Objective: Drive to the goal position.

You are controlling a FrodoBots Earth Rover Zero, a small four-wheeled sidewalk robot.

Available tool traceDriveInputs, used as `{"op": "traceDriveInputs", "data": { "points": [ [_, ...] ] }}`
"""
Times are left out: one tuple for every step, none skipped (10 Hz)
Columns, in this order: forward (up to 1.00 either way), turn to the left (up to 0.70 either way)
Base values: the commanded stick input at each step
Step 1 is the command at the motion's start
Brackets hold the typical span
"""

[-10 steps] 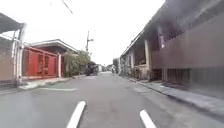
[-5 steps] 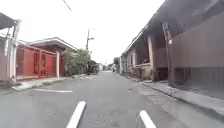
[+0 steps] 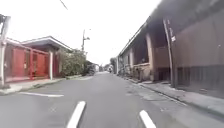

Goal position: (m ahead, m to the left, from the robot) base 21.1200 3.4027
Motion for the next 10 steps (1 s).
{"op": "traceDriveInputs", "data": {
  "points": [
    [0.85, 0.00],
    [0.85, 0.00],
    [0.85, 0.00],
    [0.85, 0.00],
    [0.85, 0.00],
    [0.85, -0.10],
    [0.85, -0.34],
    [0.85, -0.34],
    [0.85, -0.34],
    [0.85, -0.34]
  ]
}}
